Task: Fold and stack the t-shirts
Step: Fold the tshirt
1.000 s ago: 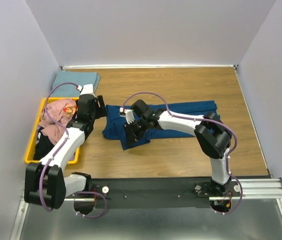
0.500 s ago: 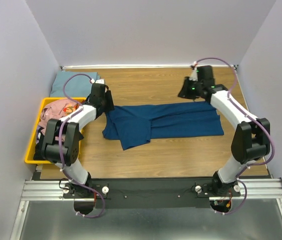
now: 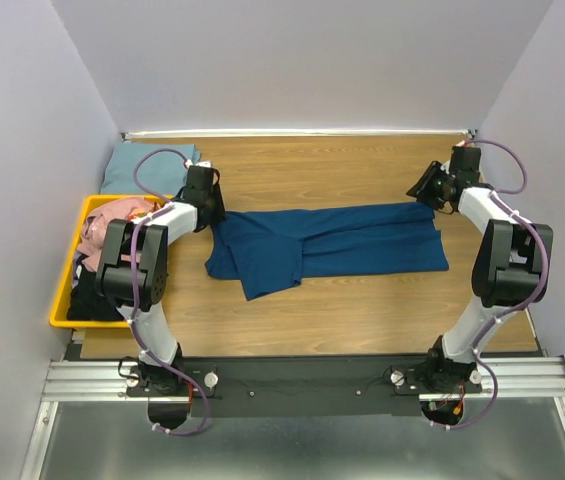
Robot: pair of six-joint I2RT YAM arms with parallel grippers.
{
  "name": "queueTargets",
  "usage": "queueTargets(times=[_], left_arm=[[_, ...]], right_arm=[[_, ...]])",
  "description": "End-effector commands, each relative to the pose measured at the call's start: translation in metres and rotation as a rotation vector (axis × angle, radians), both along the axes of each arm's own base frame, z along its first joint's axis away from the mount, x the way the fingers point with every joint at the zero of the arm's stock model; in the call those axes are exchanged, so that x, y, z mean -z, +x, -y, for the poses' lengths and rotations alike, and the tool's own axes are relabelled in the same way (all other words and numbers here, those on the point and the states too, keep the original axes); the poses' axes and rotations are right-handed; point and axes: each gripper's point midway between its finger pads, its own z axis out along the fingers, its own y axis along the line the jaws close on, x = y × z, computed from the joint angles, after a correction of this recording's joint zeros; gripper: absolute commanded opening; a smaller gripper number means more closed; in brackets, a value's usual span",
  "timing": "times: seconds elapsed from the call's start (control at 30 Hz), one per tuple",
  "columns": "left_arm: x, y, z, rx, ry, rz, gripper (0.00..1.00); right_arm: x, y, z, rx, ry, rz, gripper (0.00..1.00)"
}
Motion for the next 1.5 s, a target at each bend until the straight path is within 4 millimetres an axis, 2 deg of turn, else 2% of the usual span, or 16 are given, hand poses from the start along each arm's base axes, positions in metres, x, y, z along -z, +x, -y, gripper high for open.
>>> queueTargets(times=[0.0, 0.13, 0.2, 0.37, 0.47, 0.63, 0.73, 0.8, 1.0, 1.13, 1.23, 1.3, 1.37, 1.4, 1.43, 1.47], left_arm=[[0.001, 0.011, 0.001, 0.005, -0.019, 0.007, 0.48], [0.003, 0.014, -0.005, -0.003, -0.025, 0.003, 0.28], [0.003, 0.014, -0.009, -0.01, -0.019, 0.002, 0.07], [-0.001, 0.014, -0.028, -0.052, -0.023, 0.008, 0.06], [0.001, 0.013, -0.029, -0.053, -0.033, 0.003, 0.05], [0.004, 0.012, -0.024, -0.04, -0.059, -0.011, 0.06], [-0.003, 0.012, -0.025, -0.041, -0.059, 0.004, 0.13], [-0.014, 0.013, -0.025, -0.043, -0.057, 0.034, 0.24], [-0.056, 0.008, -0.024, -0.042, -0.015, 0.126, 0.61], [-0.093, -0.003, -0.016, -0.037, 0.032, 0.214, 0.72], [-0.131, -0.019, -0.005, -0.006, 0.062, 0.311, 0.73], [-0.136, -0.031, -0.002, 0.018, 0.09, 0.329, 0.76], [-0.152, -0.043, -0.002, 0.028, 0.104, 0.376, 0.76], [-0.153, -0.049, -0.003, 0.041, 0.119, 0.383, 0.77], [-0.146, -0.057, -0.006, 0.038, 0.135, 0.375, 0.77], [-0.153, -0.064, -0.005, 0.044, 0.132, 0.401, 0.8]], right_arm=[[0.017, 0.004, 0.005, 0.027, 0.073, 0.005, 0.46], [0.04, 0.005, 0.011, 0.035, 0.086, -0.023, 0.45], [0.051, 0.006, 0.019, 0.055, 0.097, -0.029, 0.45], [0.077, 0.002, 0.039, 0.119, 0.124, -0.068, 0.45], [0.088, -0.001, 0.046, 0.135, 0.134, -0.089, 0.44], [0.067, 0.003, 0.043, 0.08, 0.133, -0.038, 0.43], [0.043, 0.006, 0.037, 0.036, 0.14, 0.015, 0.43], [0.028, 0.006, 0.032, 0.01, 0.131, 0.042, 0.44], [0.019, -0.006, 0.042, 0.078, -0.061, 0.004, 0.49], [0.021, -0.01, 0.045, 0.097, -0.197, -0.039, 0.5], [0.023, -0.006, 0.025, -0.002, -0.28, -0.061, 0.5], [0.019, -0.001, 0.001, -0.088, -0.284, -0.049, 0.52], [0.024, -0.001, -0.007, -0.124, -0.297, -0.065, 0.53], [0.025, -0.002, -0.028, -0.174, -0.302, -0.069, 0.53], [0.025, -0.001, -0.036, -0.195, -0.308, -0.069, 0.53], [0.025, -0.001, -0.043, -0.212, -0.308, -0.068, 0.53]])
